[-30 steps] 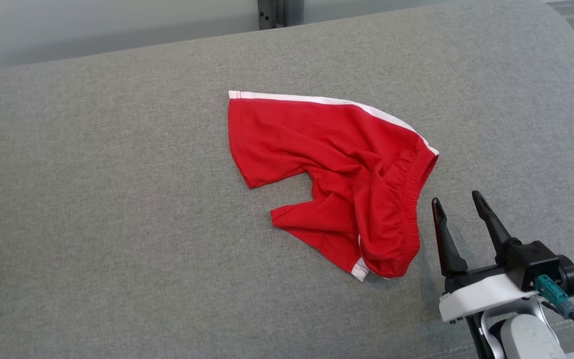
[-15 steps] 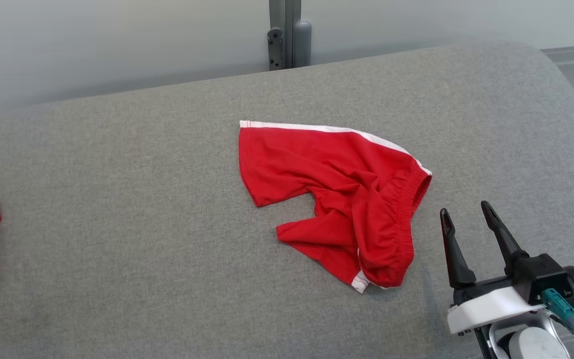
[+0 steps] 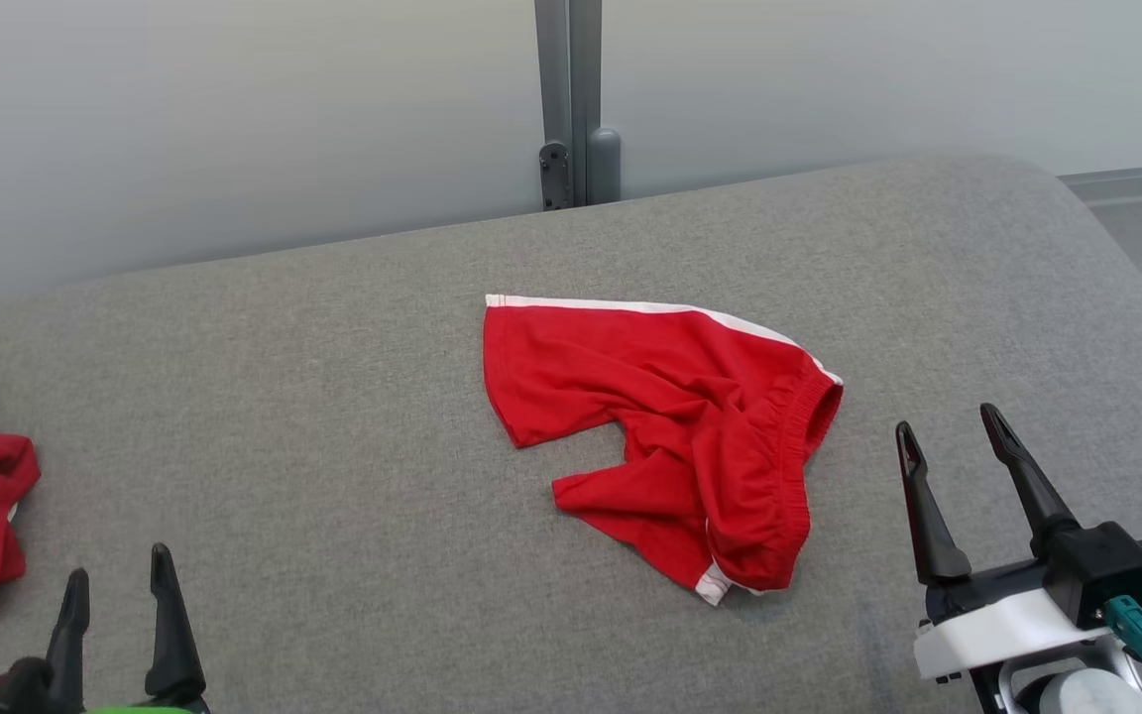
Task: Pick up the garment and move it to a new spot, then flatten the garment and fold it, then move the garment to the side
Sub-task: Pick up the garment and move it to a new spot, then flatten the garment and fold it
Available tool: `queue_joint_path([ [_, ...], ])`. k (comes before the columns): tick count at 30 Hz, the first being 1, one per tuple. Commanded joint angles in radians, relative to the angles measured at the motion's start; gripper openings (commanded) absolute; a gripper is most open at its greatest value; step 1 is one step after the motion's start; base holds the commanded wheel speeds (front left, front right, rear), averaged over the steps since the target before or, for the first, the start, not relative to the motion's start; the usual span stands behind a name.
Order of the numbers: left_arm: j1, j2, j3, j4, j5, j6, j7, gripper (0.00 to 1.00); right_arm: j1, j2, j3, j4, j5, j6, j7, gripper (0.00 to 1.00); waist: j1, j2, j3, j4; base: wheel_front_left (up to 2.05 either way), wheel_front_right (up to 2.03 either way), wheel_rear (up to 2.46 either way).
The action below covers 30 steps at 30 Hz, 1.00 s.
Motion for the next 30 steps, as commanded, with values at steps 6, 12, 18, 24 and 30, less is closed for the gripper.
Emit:
queue_joint_path([
  [6,0.055,-0.074,0.034,0.051,0.079,-0.037,-0.024,1.0,0.037,0.0,-0.006,0.01,-0.002,0.0,-0.003,1.0,0.0,0.0,-0.031,0.017,0.0,0.0,0.0],
  [12,0.074,-0.151,0.096,0.059,0.187,-0.158,-0.023,1.0,0.042,0.006,0.008,0.049,-0.002,0.0,-0.003,1.0,0.0,0.0,-0.037,0.038,0.0,0.0,0.0],
  [18,0.054,-0.204,0.162,0.116,0.261,-0.285,-0.022,1.0,0.033,0.014,0.022,0.08,0.003,0.0,-0.003,1.0,0.0,0.0,-0.038,0.059,0.0,0.0,0.0],
  [24,0.034,-0.242,0.21,0.159,0.308,-0.342,-0.022,1.0,0.039,0.026,0.015,0.09,0.008,0.0,-0.003,1.0,0.0,0.0,-0.043,0.067,0.0,0.0,0.0],
  [30,0.023,-0.262,0.234,0.177,0.337,-0.362,-0.022,1.0,0.041,0.032,0.019,0.098,0.01,0.0,-0.003,1.0,0.0,0.0,-0.042,0.061,0.0,0.0,0.0],
])
